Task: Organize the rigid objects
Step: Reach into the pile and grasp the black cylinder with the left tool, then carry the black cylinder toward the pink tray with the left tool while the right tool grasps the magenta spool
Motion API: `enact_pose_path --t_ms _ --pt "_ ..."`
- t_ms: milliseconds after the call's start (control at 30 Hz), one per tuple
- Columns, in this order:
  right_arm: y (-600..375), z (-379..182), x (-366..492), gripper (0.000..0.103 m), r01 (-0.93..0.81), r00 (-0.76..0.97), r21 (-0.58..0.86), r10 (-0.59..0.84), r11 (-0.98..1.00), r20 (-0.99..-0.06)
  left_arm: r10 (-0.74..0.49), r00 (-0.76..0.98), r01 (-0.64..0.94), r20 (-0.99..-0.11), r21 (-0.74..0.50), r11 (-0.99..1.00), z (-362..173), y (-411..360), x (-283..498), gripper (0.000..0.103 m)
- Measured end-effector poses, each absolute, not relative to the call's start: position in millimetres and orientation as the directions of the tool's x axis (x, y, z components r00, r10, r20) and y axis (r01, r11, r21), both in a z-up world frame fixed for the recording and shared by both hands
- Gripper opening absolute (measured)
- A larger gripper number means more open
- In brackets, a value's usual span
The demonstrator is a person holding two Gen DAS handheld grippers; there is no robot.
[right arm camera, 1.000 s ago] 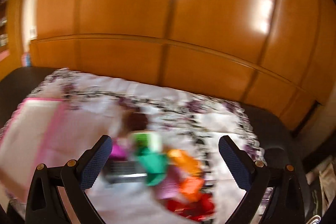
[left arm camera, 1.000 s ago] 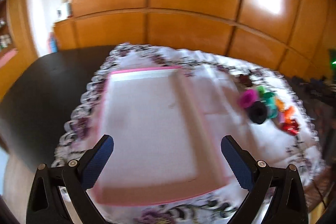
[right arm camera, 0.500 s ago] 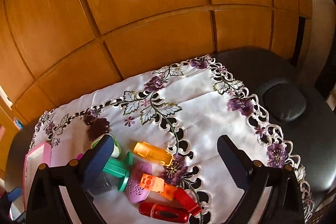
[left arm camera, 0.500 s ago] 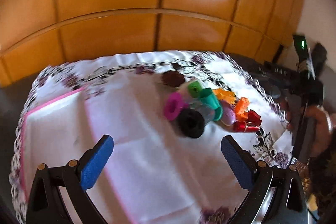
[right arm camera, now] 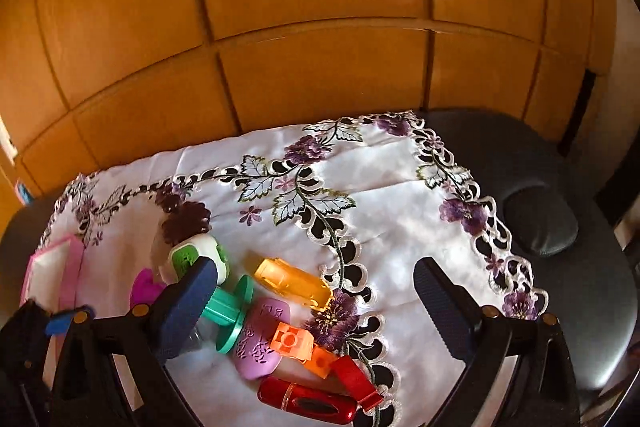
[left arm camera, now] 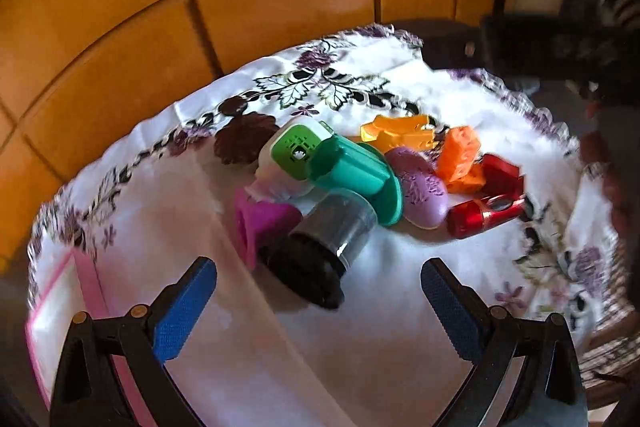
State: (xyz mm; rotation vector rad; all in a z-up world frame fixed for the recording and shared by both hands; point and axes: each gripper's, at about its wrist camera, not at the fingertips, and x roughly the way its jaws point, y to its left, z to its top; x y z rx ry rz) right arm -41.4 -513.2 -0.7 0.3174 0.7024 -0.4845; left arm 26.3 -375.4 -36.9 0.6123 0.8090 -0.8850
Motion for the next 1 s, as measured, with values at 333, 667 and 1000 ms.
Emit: enact_pose_path --t_ms 333,667,1000 --pt "-533 -5 -48 0.101 0.546 0.665 0.236 -0.245 0.804 -0.706 -0.367 0.329 0.887 -0.87 0.152 0.435 -72 -401 26 0.059" --pt "-531 -16 -40 0.101 0.537 0.629 0.223 -0.21 0.813 -0.748 -0.371 0.347 0.848 -0.862 0.119 0.516 -69 -368 7 0.056" --pt "-523 -33 -28 0.097 0.494 0.585 0.232 -0.123 0.838 -0.801 -0.402 0.364 0.788 -0.84 0.048 0.613 -52 -322 -3 0.057"
